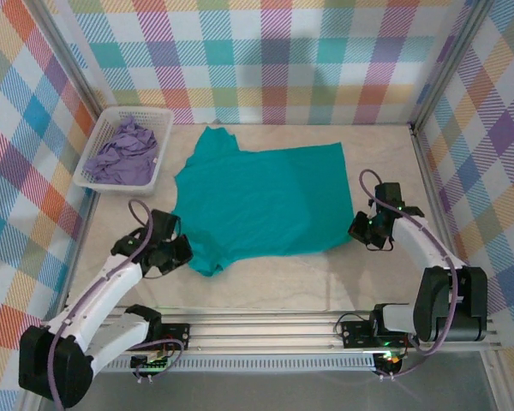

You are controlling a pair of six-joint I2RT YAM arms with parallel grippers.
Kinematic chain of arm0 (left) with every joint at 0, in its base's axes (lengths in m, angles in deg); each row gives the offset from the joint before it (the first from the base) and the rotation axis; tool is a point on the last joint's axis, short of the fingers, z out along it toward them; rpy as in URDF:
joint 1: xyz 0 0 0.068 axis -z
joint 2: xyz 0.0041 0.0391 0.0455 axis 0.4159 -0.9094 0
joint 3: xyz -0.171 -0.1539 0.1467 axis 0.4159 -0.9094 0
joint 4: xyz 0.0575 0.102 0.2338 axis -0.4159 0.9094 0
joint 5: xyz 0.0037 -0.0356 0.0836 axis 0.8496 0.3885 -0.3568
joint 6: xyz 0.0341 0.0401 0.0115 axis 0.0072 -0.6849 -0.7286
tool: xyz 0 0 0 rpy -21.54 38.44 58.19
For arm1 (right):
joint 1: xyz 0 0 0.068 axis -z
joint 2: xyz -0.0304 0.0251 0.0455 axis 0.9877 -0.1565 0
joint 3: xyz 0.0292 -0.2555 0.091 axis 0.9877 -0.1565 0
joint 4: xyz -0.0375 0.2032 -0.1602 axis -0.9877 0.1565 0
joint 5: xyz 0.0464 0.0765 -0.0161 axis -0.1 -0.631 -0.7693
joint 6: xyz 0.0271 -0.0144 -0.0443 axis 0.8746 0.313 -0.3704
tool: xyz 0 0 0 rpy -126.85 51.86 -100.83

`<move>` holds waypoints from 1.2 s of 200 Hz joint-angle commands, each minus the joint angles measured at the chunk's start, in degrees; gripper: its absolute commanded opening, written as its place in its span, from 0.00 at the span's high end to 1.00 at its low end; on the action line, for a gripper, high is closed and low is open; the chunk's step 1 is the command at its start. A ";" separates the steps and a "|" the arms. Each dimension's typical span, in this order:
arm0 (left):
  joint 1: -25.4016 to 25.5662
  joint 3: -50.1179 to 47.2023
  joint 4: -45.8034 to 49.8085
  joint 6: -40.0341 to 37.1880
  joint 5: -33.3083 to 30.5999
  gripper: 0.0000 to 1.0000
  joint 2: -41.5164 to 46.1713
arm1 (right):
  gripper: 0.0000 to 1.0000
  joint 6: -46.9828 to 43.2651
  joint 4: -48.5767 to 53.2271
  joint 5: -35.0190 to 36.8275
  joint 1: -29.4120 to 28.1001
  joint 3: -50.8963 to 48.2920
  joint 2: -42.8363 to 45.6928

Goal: Fold the inside-out t-shirt

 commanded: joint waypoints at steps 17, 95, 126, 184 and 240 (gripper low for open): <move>-7.20 10.70 -0.54 -8.49 7.33 1.00 -8.61 | 0.96 -3.54 1.42 -0.95 0.12 7.32 -6.16; -10.63 26.83 -1.20 -13.45 6.61 1.00 -28.76 | 0.95 -5.54 0.40 -0.54 0.16 17.48 -18.04; -10.92 29.75 -2.30 -13.18 5.28 1.00 -33.02 | 0.95 -5.54 -0.22 -0.30 0.21 19.33 -21.16; -12.06 35.84 -4.69 -12.18 4.59 1.00 -41.70 | 0.95 -5.79 -0.53 1.66 0.36 25.28 -29.09; -12.69 46.82 -5.14 -11.82 5.59 1.00 -54.76 | 0.85 -5.90 -0.39 4.10 0.94 33.01 -38.02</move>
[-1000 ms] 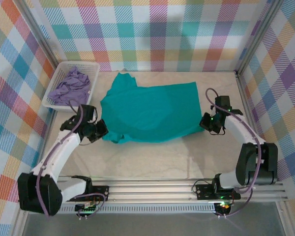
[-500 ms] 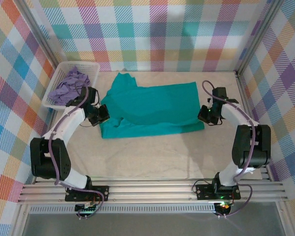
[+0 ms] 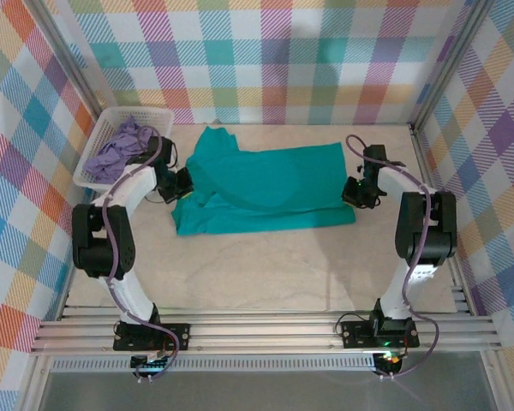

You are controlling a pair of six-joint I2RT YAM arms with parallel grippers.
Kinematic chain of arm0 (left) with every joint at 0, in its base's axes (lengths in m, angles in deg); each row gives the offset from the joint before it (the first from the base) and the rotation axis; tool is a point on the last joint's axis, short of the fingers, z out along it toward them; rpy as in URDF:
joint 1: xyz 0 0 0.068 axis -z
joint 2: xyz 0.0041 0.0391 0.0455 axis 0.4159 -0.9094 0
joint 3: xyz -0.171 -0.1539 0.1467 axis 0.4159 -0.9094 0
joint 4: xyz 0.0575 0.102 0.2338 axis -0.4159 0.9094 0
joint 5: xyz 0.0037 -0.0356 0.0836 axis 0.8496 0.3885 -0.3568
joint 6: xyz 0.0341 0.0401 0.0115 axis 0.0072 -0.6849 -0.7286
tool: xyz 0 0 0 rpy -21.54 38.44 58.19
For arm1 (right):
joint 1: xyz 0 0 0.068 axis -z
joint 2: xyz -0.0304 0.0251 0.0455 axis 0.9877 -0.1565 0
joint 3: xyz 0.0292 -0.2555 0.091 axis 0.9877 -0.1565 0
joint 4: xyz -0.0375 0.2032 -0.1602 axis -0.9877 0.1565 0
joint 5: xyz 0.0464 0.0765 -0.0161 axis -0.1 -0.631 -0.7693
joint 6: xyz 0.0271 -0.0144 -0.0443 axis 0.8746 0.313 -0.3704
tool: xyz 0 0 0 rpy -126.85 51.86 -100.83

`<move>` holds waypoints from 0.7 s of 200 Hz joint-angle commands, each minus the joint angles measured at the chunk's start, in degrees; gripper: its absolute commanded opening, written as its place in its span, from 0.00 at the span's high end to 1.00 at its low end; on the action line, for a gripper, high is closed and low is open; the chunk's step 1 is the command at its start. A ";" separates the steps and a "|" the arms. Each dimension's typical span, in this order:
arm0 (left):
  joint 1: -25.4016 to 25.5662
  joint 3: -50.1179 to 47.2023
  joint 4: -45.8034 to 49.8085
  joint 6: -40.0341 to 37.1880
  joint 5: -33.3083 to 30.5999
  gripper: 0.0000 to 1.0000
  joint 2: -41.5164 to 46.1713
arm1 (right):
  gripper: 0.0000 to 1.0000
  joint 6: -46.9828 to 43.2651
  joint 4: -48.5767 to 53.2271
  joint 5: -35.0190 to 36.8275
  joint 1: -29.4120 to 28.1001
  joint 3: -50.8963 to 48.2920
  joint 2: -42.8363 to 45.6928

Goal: Fold the inside-out t-shirt

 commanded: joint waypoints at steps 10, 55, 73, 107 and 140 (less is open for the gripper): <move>-1.32 6.36 0.12 0.05 -0.29 0.99 -7.13 | 0.77 -0.58 1.10 0.83 0.80 5.60 -3.62; -1.77 3.46 -1.33 0.69 -6.21 0.59 -2.91 | 0.55 -1.96 -2.68 1.27 -0.12 0.64 8.13; -1.16 -5.28 -7.29 3.22 -6.64 0.50 4.69 | 0.43 -6.42 -10.36 0.24 -5.66 -5.61 16.38; 2.36 -21.37 -15.54 7.29 0.23 0.44 15.79 | 0.43 -12.38 -20.64 -12.95 -21.30 -5.36 14.38; 2.02 -29.58 -18.42 6.29 0.13 0.44 19.42 | 0.43 -18.06 -20.14 -16.66 -31.93 7.95 0.88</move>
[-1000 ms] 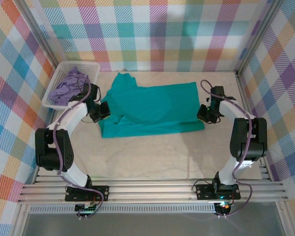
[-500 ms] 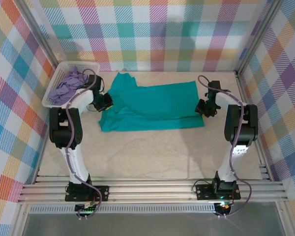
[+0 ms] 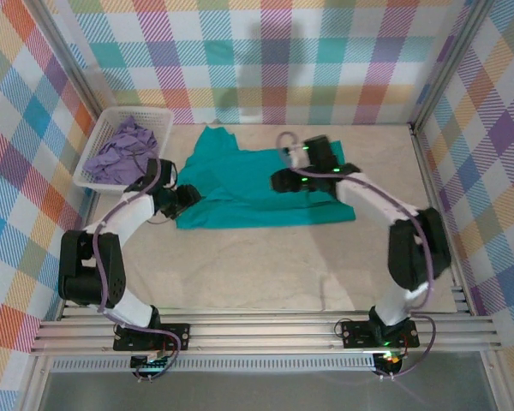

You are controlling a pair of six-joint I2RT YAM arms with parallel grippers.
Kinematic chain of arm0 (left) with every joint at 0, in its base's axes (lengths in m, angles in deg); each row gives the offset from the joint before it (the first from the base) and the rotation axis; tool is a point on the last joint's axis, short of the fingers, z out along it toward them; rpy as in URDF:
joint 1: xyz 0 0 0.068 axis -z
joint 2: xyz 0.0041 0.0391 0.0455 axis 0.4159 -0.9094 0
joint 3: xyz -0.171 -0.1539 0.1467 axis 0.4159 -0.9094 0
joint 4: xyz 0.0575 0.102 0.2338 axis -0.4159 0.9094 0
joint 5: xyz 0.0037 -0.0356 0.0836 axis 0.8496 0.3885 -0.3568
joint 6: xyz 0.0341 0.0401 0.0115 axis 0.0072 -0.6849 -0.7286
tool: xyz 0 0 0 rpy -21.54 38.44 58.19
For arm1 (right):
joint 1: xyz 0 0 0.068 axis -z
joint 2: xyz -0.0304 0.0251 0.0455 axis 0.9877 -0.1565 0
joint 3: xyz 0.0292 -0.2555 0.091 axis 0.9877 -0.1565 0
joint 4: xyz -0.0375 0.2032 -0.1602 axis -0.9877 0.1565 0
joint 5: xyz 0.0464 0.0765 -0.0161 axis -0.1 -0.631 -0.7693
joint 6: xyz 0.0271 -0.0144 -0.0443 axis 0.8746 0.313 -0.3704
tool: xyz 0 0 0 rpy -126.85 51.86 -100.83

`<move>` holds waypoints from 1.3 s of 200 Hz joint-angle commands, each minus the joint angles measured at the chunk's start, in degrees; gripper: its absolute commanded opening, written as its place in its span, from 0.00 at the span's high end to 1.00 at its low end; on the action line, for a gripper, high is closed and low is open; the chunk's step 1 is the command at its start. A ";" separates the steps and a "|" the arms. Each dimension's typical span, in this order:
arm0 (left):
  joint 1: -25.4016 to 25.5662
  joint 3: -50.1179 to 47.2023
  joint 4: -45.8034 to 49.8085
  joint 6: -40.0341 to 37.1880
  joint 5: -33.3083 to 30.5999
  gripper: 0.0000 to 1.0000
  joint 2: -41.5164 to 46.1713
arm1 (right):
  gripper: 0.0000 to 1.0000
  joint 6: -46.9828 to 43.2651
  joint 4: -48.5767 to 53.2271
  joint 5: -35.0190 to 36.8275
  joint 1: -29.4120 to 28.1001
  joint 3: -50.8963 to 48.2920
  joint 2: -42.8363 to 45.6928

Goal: Fold the inside-out t-shirt

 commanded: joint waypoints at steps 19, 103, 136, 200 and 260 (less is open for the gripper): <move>-0.60 -5.19 -5.89 -0.42 1.70 0.45 -0.72 | 0.43 -6.09 1.72 -5.41 -7.30 17.24 -17.78; -1.08 -8.09 -10.85 -1.41 1.78 0.45 -4.60 | 0.48 2.04 21.57 -0.44 -9.78 53.63 -44.24; -1.19 -8.41 -11.18 -1.89 2.26 0.45 -4.92 | 0.48 0.69 29.18 -1.96 -9.82 68.23 -52.53; -1.74 -8.58 -11.43 -2.53 3.01 0.45 -5.57 | 0.48 -1.27 32.57 -4.18 -10.40 75.38 -57.10; -1.89 -8.59 -11.35 -2.78 3.47 0.46 -5.50 | 0.60 0.60 30.10 -5.88 -10.75 80.90 -61.73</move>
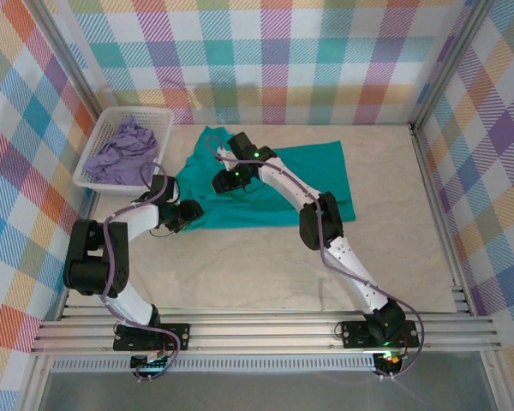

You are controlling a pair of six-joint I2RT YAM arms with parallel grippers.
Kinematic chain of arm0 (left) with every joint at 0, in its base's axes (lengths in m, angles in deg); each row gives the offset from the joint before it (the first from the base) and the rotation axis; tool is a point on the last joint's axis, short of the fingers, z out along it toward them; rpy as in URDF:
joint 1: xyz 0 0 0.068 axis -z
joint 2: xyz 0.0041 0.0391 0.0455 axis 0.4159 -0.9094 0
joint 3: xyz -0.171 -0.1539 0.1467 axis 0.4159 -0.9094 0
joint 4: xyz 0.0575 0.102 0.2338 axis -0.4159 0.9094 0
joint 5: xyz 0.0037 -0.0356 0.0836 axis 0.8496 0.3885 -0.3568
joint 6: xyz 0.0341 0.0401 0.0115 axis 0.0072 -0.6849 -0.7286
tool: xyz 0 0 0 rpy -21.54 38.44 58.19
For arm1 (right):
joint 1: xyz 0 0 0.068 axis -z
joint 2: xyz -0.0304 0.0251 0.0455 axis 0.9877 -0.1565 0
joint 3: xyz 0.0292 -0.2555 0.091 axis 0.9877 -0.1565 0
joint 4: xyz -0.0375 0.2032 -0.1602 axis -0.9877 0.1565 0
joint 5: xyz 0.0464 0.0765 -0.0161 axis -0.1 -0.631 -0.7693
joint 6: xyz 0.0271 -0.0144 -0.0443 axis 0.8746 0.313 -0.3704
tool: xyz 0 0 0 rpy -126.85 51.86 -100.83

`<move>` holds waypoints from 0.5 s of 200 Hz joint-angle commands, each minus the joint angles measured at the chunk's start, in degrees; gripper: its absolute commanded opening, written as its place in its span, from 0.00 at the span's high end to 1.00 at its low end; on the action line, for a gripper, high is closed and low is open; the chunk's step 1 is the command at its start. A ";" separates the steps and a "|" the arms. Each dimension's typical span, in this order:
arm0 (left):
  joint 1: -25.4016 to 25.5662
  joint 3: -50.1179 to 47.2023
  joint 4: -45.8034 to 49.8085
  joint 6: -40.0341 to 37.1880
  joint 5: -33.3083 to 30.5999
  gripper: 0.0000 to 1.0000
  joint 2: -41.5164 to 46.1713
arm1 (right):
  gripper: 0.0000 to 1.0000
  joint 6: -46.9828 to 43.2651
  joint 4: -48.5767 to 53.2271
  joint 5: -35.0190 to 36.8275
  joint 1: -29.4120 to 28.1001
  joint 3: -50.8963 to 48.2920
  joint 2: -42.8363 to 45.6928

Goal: Fold the inside-out t-shirt

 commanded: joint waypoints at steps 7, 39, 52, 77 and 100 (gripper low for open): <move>-0.71 -0.68 -0.48 -1.26 0.77 0.46 -0.20 | 0.61 0.76 -0.91 -2.38 -0.52 2.28 -1.95; -0.71 -0.44 -0.02 -1.51 0.51 0.46 -0.26 | 0.79 2.42 -2.58 -1.89 -0.15 2.10 -1.71; -0.67 -0.33 0.07 -1.57 0.77 0.46 -0.73 | 0.87 4.62 -4.19 -1.86 0.67 0.87 -0.53; -0.68 -0.28 0.36 -1.62 0.43 0.46 -1.98 | 0.93 9.71 -10.77 -1.67 2.43 -8.16 5.23; -0.78 0.40 0.86 -1.96 0.26 0.46 -3.55 | 0.95 10.65 -13.75 -0.35 2.77 -12.66 8.32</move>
